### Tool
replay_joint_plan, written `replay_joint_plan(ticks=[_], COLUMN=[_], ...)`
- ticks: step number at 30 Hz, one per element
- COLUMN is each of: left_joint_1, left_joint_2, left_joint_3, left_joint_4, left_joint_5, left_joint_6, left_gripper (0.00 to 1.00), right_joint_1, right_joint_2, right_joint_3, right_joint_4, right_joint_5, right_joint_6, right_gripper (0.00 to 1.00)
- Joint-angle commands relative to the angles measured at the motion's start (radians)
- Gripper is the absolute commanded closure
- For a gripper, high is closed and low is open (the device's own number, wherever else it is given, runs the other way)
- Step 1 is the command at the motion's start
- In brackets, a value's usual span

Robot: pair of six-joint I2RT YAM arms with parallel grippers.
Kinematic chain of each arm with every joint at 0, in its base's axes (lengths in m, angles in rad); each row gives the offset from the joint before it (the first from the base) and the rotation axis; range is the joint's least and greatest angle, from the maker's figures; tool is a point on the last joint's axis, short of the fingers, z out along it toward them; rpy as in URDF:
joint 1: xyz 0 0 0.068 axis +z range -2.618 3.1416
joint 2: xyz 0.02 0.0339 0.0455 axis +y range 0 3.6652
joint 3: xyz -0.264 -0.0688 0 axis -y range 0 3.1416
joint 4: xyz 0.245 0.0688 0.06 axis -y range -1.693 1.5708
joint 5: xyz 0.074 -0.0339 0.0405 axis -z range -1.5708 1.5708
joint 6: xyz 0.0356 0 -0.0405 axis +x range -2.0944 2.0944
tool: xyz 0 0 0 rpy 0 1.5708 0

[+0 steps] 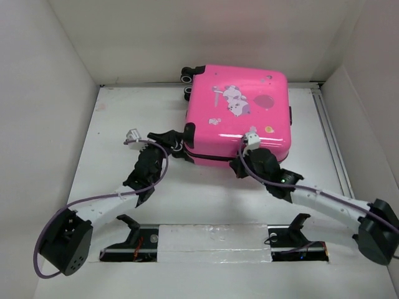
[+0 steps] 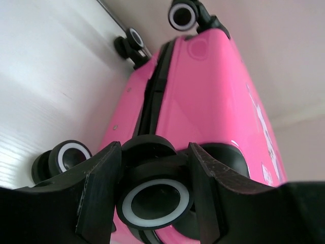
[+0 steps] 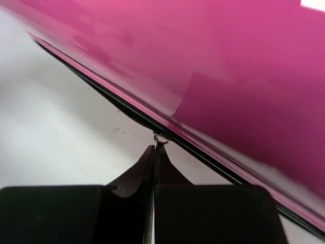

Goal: Pack the luggage

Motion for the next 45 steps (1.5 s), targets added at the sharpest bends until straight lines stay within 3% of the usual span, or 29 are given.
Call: replay_joint_plan(ticks=[1,9,12,14,17,18,19,21,23,24,27,28,32,34,38,41,45], left_joint_1=[-0.154,-0.275,-0.373,-0.429,-0.411,-0.394,-0.375,-0.308,-0.245,-0.163,-0.026,0.067,0.220,0.284,0.338,0.352,0.361], left_joint_2=[0.021,-0.033,-0.056,-0.042,-0.042,-0.059,-0.071,-0.108,-0.117,-0.117,-0.050,0.037,0.318,0.454,0.650,0.755,0.895], left_joint_3=[0.011,0.043,0.043,0.054,0.123,0.149,0.190,0.212,0.212,0.230,0.304,0.336,0.544,0.624,0.733,0.879,1.005], left_joint_4=[0.076,0.073,0.054,0.054,-0.062,-0.176,-0.218,-0.277,-0.252,-0.252,-0.226,-0.226,-0.259,-0.138,-0.061,-0.092,-0.073], left_joint_5=[0.287,0.396,0.391,0.382,0.329,0.287,0.243,0.102,0.086,0.104,0.240,0.295,0.486,0.601,0.712,0.780,0.792], left_joint_6=[-0.034,-0.089,-0.102,-0.102,-0.041,0.013,0.039,0.050,0.087,0.072,0.058,0.058,0.038,-0.005,-0.056,-0.085,-0.122], left_gripper=[1.00,1.00,1.00,1.00,1.00,0.93,0.60,0.26,0.03,0.00,0.00,0.00,0.00,0.00,0.00,0.00,0.00], right_joint_1=[0.048,0.105,0.114,0.123,0.123,0.123,0.123,0.123,0.123,0.132,0.132,0.132,0.142,0.151,0.163,0.174,0.192], right_joint_2=[0.116,0.368,0.443,0.466,0.422,0.396,0.336,0.281,0.210,0.190,0.129,0.118,0.093,0.093,0.093,0.084,0.084], right_joint_3=[0.169,0.247,0.267,0.267,0.216,0.171,0.152,0.111,0.085,0.062,0.038,0.023,0.014,0.005,0.005,-0.006,-0.006], right_joint_4=[0.203,0.393,0.458,0.484,0.510,0.510,0.497,0.431,0.386,0.374,0.334,0.322,0.313,0.313,0.313,0.313,0.313], right_joint_5=[-0.188,-0.379,-0.413,-0.399,-0.375,-0.374,-0.358,-0.345,-0.345,-0.345,-0.345,-0.345,-0.345,-0.354,-0.355,-0.355,-0.355], right_joint_6=[-0.002,0.010,0.031,0.051,0.074,0.074,0.083,0.083,0.083,0.083,0.083,0.083,0.093,0.093,0.093,0.093,0.093], right_gripper=[1.00,1.00,1.00,1.00,1.00,1.00,1.00,1.00,1.00,1.00,1.00,1.00,1.00,1.00,1.00,1.00,1.00])
